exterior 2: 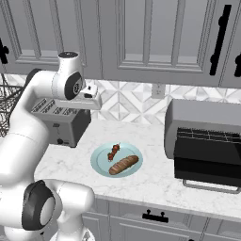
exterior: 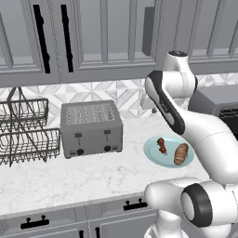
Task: Pick up the kebab skewer and baguette bread, and place them inside the toaster oven. Close the toaster oven door and start by setting the timer.
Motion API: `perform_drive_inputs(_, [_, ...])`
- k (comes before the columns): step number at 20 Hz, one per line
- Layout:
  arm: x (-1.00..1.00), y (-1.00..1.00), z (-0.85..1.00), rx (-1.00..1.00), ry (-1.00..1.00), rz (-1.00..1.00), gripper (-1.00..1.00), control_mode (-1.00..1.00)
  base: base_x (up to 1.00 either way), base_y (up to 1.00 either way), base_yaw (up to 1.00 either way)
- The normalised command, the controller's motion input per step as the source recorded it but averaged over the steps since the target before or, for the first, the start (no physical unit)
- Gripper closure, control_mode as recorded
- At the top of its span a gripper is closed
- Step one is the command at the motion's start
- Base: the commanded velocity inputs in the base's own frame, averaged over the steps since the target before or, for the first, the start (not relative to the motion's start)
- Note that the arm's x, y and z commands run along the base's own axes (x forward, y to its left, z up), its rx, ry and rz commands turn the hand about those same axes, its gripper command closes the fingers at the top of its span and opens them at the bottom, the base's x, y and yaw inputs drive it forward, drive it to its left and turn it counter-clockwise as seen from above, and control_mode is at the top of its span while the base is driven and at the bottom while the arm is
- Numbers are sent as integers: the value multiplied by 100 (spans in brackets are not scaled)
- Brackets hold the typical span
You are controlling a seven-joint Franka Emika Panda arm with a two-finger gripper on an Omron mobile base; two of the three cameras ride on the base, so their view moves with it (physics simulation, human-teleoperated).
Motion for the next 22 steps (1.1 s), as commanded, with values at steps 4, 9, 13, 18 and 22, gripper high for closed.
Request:
perform_drive_inputs(4, [0,0,0,0,0,0,-100,100,0,0,0])
perform_drive_inputs(9, [0,0,0,0,0,0,-100,100,0,0,0])
perform_drive_inputs(13, [0,0,0,0,0,0,-100,100,-1,-2,0])
perform_drive_inputs(18, [0,0,0,0,0,0,-100,100,-4,-51,-1])
perform_drive_inputs(22, [0,0,0,0,0,0,-100,100,0,-56,0])
